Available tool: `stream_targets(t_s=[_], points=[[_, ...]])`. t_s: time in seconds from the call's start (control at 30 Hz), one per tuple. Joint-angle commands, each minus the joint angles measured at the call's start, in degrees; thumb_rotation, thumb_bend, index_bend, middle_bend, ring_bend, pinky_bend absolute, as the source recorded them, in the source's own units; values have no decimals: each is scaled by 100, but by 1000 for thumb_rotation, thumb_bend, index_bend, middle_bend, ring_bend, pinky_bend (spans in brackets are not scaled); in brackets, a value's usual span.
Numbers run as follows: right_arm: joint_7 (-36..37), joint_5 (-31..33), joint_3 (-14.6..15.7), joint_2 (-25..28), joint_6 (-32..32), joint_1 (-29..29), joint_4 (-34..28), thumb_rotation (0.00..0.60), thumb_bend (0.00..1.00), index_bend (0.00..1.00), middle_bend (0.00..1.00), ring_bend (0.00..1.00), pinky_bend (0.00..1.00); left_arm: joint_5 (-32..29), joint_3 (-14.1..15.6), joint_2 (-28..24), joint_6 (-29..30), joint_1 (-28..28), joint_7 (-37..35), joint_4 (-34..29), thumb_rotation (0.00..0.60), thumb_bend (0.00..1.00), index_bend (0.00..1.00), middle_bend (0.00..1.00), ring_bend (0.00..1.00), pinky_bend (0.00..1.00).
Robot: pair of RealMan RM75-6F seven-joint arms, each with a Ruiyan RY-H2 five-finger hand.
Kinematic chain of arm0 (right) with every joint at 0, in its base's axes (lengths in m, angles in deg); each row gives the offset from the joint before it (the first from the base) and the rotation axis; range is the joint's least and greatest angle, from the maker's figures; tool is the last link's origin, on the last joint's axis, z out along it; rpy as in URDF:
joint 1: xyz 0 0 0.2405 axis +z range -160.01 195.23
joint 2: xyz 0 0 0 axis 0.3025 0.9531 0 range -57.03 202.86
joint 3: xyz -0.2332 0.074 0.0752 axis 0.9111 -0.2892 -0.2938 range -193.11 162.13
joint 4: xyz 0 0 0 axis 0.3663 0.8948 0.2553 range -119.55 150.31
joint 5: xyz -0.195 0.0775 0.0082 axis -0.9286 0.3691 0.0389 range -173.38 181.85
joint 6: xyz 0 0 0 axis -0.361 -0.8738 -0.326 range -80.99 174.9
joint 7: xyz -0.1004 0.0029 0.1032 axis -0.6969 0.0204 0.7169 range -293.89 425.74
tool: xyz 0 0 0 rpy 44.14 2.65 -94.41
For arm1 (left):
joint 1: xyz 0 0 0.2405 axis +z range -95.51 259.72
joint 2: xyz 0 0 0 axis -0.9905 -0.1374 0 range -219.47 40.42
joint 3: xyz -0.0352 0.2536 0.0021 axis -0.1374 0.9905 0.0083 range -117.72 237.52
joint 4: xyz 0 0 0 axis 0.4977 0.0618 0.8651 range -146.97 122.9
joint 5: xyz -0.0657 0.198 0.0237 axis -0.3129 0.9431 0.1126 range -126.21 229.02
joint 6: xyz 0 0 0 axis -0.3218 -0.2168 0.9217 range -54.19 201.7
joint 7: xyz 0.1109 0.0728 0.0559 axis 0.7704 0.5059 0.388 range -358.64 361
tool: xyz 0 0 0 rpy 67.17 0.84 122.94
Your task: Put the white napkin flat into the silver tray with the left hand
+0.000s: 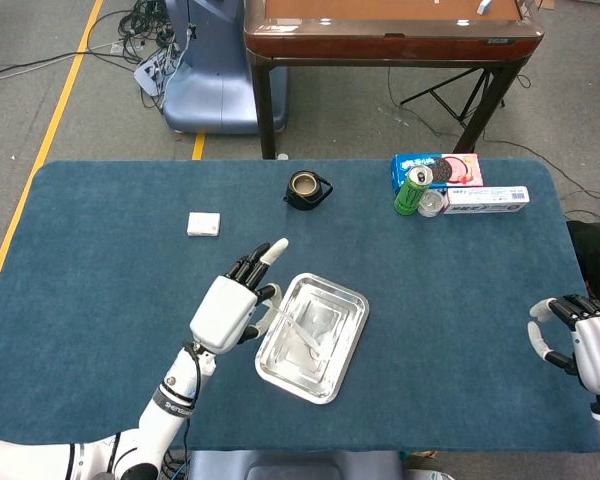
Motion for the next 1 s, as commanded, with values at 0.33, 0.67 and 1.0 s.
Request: stream_targets(t_s=[0.33,0.67,1.0], points=[[-19,59,-19,33,30,-3,11,600,407,512,569,426,459,-73,453,-98,74,300,-259,329,600,484,665,43,0,197],[113,48,-59,139,-169,-93,-9,600,407,512,566,426,459,208,951,-341,207,607,-104,64,600,484,664,48,0,197],[124,34,-59,151,-172,-98,0,600,407,512,566,426,459,628,1377,-620,122,764,89,-140,600,484,665,48,0,197]])
